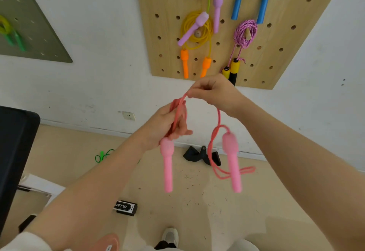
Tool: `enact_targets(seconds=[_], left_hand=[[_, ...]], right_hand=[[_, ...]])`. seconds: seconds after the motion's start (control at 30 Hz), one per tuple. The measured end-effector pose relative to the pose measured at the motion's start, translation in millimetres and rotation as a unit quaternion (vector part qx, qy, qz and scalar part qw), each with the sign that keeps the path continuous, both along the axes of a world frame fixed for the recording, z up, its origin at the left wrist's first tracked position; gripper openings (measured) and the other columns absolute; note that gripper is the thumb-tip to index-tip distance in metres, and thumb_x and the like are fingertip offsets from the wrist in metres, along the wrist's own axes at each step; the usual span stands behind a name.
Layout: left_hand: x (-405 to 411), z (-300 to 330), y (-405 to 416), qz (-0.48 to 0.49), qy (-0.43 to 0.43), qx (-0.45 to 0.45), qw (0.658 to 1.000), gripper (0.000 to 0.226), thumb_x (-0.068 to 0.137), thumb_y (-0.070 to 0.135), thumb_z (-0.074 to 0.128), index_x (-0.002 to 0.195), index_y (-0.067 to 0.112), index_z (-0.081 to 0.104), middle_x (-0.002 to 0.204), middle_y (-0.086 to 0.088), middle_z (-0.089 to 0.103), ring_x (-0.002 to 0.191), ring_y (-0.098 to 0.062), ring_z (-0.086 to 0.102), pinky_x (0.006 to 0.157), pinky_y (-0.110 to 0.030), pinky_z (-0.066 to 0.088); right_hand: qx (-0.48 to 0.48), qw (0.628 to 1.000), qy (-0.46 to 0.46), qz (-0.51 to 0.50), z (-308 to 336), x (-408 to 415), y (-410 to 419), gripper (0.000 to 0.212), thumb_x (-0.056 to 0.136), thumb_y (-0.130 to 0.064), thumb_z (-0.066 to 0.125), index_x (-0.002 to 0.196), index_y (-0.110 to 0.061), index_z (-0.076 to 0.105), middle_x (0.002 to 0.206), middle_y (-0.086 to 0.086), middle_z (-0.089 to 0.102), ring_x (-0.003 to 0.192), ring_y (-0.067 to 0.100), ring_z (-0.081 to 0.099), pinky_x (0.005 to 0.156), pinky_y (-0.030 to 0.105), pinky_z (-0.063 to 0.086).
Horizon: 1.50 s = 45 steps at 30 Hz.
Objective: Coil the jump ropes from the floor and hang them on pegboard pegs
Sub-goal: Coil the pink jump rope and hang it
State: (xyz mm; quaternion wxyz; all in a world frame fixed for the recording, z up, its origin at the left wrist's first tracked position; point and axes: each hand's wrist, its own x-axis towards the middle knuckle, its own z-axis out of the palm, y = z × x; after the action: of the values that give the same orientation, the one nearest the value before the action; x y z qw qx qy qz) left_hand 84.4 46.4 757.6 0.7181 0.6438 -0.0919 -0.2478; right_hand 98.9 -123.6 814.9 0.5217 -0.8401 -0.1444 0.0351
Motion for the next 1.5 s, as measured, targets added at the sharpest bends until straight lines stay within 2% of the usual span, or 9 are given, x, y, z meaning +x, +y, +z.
enact_targets(seconds=[0.2, 0.4, 0.63, 0.77, 0.93, 1.13, 1.3, 1.4, 1.5], left_hand=[[-6, 19, 4, -0.104, 0.149, -0.144, 0.973, 0.055, 0.074, 0.066, 0.036, 0.067, 0.013, 0.051, 0.032, 0.008, 0.028, 0.024, -0.001, 0.02, 0.036, -0.013, 0.028], [-8, 19, 8, 0.004, 0.063, -0.137, 0.988, 0.039, 0.077, 0.027, 0.056, 0.042, 0.025, 0.041, 0.029, 0.011, 0.025, 0.024, -0.001, 0.018, 0.035, -0.013, 0.028], [-1, 16, 13, 0.121, 0.059, -0.251, 0.959, 0.041, 0.089, 0.035, 0.042, 0.049, 0.023, 0.045, 0.035, 0.012, 0.036, 0.023, -0.001, 0.021, 0.038, -0.014, 0.036], [5, 10, 7, 0.168, 0.058, -0.307, 0.935, 0.032, 0.098, 0.028, 0.037, 0.07, 0.016, 0.046, 0.095, 0.002, 0.072, 0.024, -0.004, 0.025, 0.047, -0.015, 0.046], [8, -1, -2, 0.262, 0.018, -0.175, 0.949, 0.021, 0.083, 0.032, 0.059, 0.094, 0.016, 0.057, 0.049, 0.006, 0.038, 0.031, -0.005, 0.027, 0.049, -0.02, 0.037], [40, -24, 14, 0.426, 0.016, -0.136, 0.894, 0.023, 0.095, 0.022, 0.054, 0.077, 0.017, 0.039, 0.039, 0.008, 0.033, 0.032, -0.004, 0.028, 0.049, -0.018, 0.046], [59, -54, 48, 0.507, -0.026, 0.048, 0.86, 0.013, 0.096, 0.018, 0.047, 0.104, 0.008, 0.049, 0.107, -0.022, 0.058, 0.091, -0.029, 0.06, 0.067, -0.029, 0.054], [64, -70, 71, 0.524, -0.084, 0.175, 0.829, 0.014, 0.09, 0.02, 0.053, 0.081, 0.021, 0.043, 0.09, 0.003, 0.057, 0.09, -0.024, 0.059, 0.071, -0.047, 0.056], [59, -63, 61, 0.412, -0.036, 0.207, 0.887, 0.014, 0.093, 0.02, 0.053, 0.094, 0.013, 0.041, 0.091, -0.004, 0.051, 0.072, -0.019, 0.054, 0.057, -0.031, 0.056]], right_hand=[[0.023, 0.995, 0.097, -0.01, -34, 2, -6, 0.032, 0.089, -0.033, 0.058, 0.064, -0.015, 0.051, 0.052, -0.009, 0.041, 0.048, 0.007, 0.033, 0.052, 0.021, 0.03], [0.035, 0.982, 0.179, 0.053, -37, -7, -11, 0.045, 0.089, -0.049, 0.044, 0.069, -0.01, 0.05, 0.066, 0.004, 0.046, 0.063, 0.014, 0.044, 0.074, 0.022, 0.04], [-0.004, 0.971, 0.228, 0.073, -51, -10, -14, 0.025, 0.085, 0.007, 0.054, 0.088, -0.018, 0.051, 0.108, 0.006, 0.058, 0.098, 0.024, 0.061, 0.081, 0.033, 0.055], [0.161, 0.924, 0.343, 0.057, -60, -17, -12, 0.043, 0.087, 0.016, 0.031, 0.114, -0.01, 0.051, 0.109, 0.011, 0.06, 0.095, 0.032, 0.061, 0.074, 0.034, 0.059], [0.122, 0.938, 0.272, -0.178, -68, -10, -6, 0.025, 0.096, 0.002, 0.033, 0.11, -0.006, 0.051, 0.109, 0.022, 0.06, 0.084, 0.029, 0.059, 0.082, 0.042, 0.052], [0.324, 0.769, 0.339, -0.435, -79, -7, -44, 0.013, 0.098, -0.008, 0.041, 0.11, -0.006, 0.046, 0.077, 0.019, 0.061, 0.047, 0.022, 0.064, 0.046, 0.032, 0.057], [0.155, 0.808, 0.336, -0.458, -97, -14, -71, 0.033, 0.099, -0.01, 0.027, 0.067, -0.016, 0.029, 0.068, 0.0, 0.036, 0.028, 0.003, 0.041, 0.038, 0.009, 0.03], [-0.057, 0.839, 0.353, -0.409, -111, -22, -99, 0.028, 0.098, -0.012, 0.032, 0.107, 0.009, 0.048, 0.081, -0.001, 0.045, 0.053, 0.001, 0.053, 0.045, 0.016, 0.037], [-0.324, 0.824, 0.33, -0.328, -112, -24, -106, 0.017, 0.094, -0.011, 0.045, 0.106, -0.005, 0.055, 0.088, 0.002, 0.054, 0.084, 0.013, 0.058, 0.055, 0.018, 0.04]])
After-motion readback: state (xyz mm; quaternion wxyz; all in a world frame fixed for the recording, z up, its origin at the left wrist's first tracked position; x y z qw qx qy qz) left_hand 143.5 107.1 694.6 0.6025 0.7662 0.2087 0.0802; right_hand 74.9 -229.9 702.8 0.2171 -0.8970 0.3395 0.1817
